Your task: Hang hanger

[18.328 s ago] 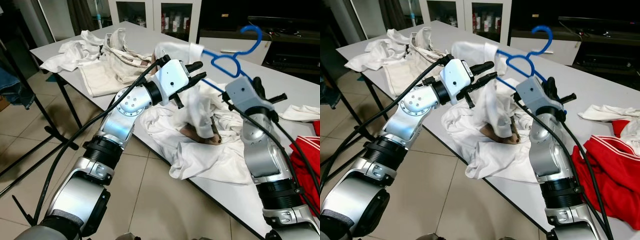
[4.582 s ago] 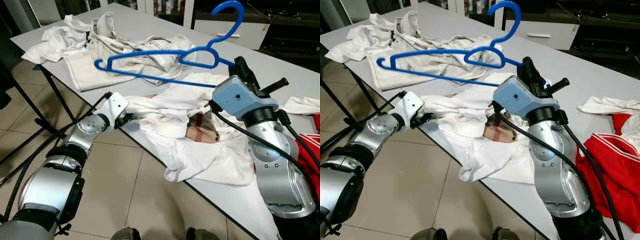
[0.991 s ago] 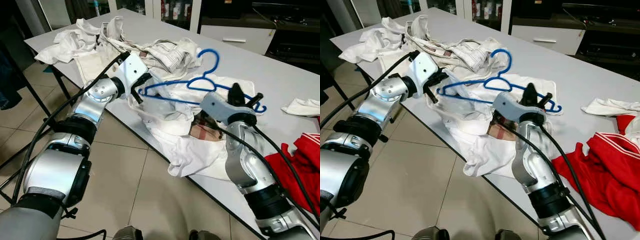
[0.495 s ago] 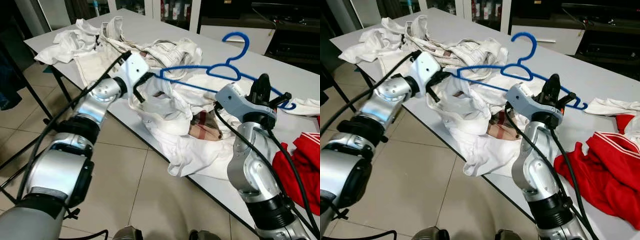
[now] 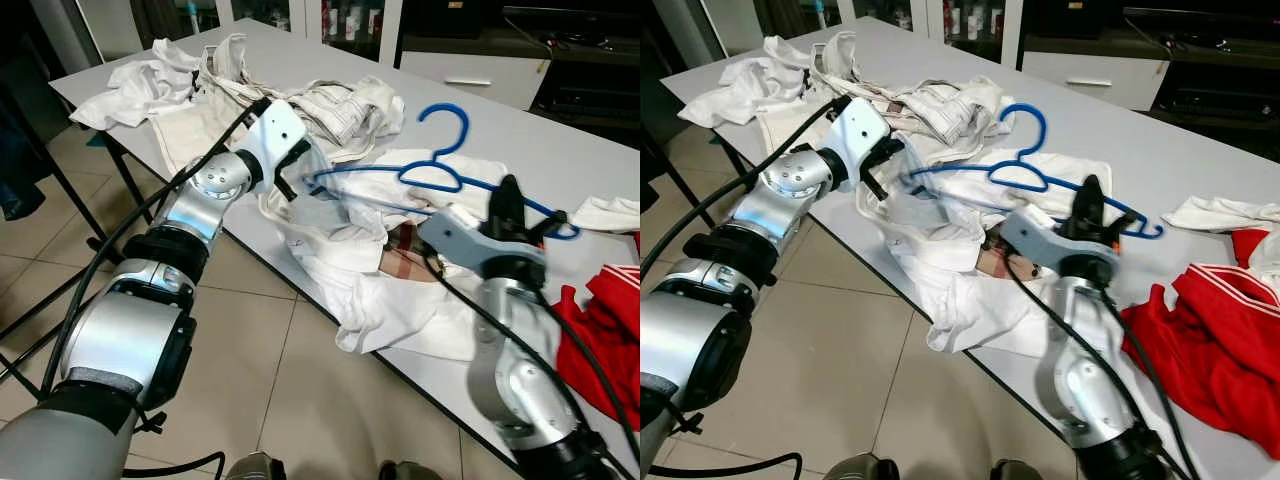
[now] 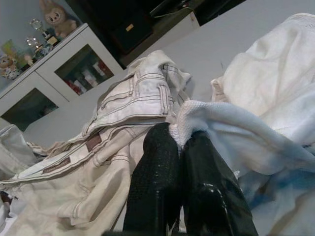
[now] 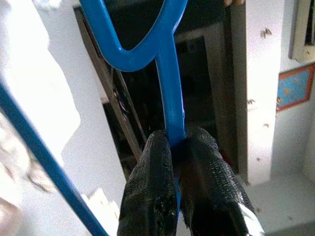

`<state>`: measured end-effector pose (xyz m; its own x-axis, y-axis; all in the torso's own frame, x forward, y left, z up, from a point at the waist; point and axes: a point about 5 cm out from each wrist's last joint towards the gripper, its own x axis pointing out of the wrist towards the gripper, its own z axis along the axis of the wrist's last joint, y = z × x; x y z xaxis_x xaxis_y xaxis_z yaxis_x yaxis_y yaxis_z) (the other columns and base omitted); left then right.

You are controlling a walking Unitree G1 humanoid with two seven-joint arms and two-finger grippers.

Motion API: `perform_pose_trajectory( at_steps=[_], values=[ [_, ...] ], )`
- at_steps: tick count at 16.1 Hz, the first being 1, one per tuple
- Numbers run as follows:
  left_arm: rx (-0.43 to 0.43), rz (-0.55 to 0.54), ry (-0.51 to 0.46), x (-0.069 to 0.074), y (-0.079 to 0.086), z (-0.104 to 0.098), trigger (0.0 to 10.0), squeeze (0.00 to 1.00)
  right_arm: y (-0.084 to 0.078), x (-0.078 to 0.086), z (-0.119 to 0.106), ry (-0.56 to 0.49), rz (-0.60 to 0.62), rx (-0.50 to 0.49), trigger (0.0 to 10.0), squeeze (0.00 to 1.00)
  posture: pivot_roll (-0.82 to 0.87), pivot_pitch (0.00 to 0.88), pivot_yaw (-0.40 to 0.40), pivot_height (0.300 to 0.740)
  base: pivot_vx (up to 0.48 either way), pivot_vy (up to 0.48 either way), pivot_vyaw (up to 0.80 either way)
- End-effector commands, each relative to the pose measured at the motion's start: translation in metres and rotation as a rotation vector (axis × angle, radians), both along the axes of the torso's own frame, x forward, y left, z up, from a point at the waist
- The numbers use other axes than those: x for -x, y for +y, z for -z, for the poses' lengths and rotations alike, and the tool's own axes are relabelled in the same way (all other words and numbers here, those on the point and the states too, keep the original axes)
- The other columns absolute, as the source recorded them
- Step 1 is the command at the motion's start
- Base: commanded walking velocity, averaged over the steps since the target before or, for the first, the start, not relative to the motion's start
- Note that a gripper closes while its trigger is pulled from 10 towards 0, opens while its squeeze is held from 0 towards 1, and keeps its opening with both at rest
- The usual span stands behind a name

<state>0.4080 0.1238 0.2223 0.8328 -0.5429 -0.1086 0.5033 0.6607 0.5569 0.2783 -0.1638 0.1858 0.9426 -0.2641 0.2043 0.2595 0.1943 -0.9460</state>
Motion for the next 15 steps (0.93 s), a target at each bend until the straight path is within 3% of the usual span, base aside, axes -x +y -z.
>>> perform_pose_trajectory(
  at_steps=[1, 4, 7, 9, 13, 15],
  values=[
    [-0.026, -0.013, 0.0, -0.001, 0.004, 0.0, 0.0, 0.0, -0.009, 0.001, -0.009, -0.033, 0.031, -0.006, 10.0, 0.0, -0.09, 0.003, 0.067, 0.723, 0.0, 0.0, 0.0],
    [-0.03, -0.016, 0.006, 0.0, 0.004, 0.003, 0.0, 0.0, -0.02, 0.003, -0.018, -0.054, 0.044, -0.005, 10.0, 0.0, -0.1, 0.002, 0.068, 0.723, 0.0, 0.0, 0.0],
    [-0.016, -0.026, 0.002, -0.002, 0.001, 0.0, 0.0, 0.0, -0.002, 0.006, -0.01, 0.013, -0.058, -0.011, 10.0, 0.0, -0.1, 0.004, 0.067, 0.723, 0.0, 0.0, 0.0],
    [-0.016, -0.027, 0.001, -0.002, -0.001, -0.002, 0.0, 0.0, 0.009, 0.009, -0.007, 0.045, -0.105, -0.085, 10.0, 0.0, -0.1, 0.006, 0.07, 0.723, 0.0, 0.0, 0.0],
    [-0.021, -0.034, 0.0, -0.003, -0.002, -0.004, 0.0, 0.0, 0.01, 0.006, -0.014, 0.029, -0.111, -0.046, 10.0, 0.0, -0.1, 0.006, 0.075, 0.723, 0.0, 0.0, 0.0],
    [-0.014, -0.027, -0.002, -0.003, -0.005, -0.005, 0.0, 0.0, 0.017, 0.002, -0.009, 0.044, -0.124, -0.039, 10.0, 0.0, -0.1, 0.007, 0.075, 0.723, 0.0, 0.0, 0.0]
  ],
)
